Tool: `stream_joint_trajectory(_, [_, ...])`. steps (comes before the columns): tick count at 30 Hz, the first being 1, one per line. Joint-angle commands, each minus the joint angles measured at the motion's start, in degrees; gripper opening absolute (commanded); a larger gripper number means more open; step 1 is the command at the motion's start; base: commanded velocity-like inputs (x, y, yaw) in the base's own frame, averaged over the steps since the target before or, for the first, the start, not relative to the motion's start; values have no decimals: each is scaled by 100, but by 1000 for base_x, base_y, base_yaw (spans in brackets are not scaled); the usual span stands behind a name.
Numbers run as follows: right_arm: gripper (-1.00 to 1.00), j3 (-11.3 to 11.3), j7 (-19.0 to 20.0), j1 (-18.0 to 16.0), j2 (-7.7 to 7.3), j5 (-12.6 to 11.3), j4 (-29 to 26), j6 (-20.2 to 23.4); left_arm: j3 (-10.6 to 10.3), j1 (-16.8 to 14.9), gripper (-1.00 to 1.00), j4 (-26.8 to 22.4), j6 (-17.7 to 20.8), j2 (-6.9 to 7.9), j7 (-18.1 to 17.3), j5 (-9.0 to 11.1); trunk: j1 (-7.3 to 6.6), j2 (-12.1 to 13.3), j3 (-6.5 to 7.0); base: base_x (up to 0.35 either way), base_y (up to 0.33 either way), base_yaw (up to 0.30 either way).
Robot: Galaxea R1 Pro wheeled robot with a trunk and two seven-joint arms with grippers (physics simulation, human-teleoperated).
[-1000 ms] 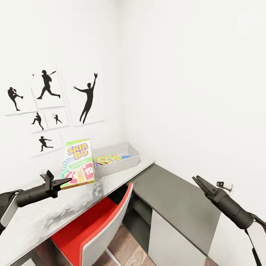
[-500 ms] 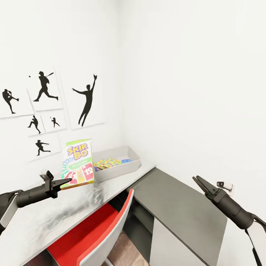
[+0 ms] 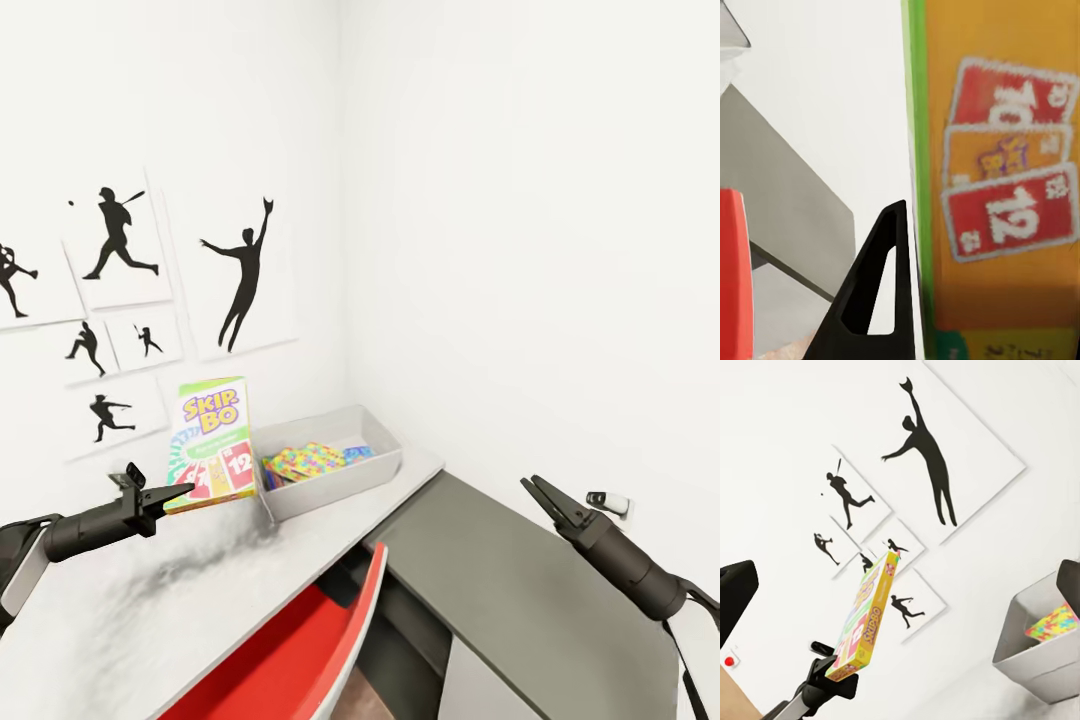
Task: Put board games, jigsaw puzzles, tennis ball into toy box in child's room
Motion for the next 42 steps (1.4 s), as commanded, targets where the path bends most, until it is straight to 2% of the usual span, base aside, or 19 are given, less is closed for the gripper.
stream_joint_trajectory(1, [100, 0, -3, -5, 1, -27, -5, 38, -1, -5, -100, 0, 56, -2, -8, 17, 5, -9, -8, 291, 168, 109])
stream_joint_trajectory(7, [100, -9, 4, -5, -5, -28, 2, 43, -6, -5, -100, 0, 3, -7, -15, 21, 5, -9, 14, 252, 48, 178])
stream_joint_trajectory(20, [100, -23, 6, -5, -14, -27, 7, 46, -5, -5, -100, 0, -38, -7, -17, 21, 5, -9, 17, 196, 3, 13])
stream_joint_trajectory(42, [100, -28, 4, -5, -23, -35, 7, 46, -2, -6, -100, 0, -116, -45, 40, 2, 5, -9, 17, 11, -2, 9])
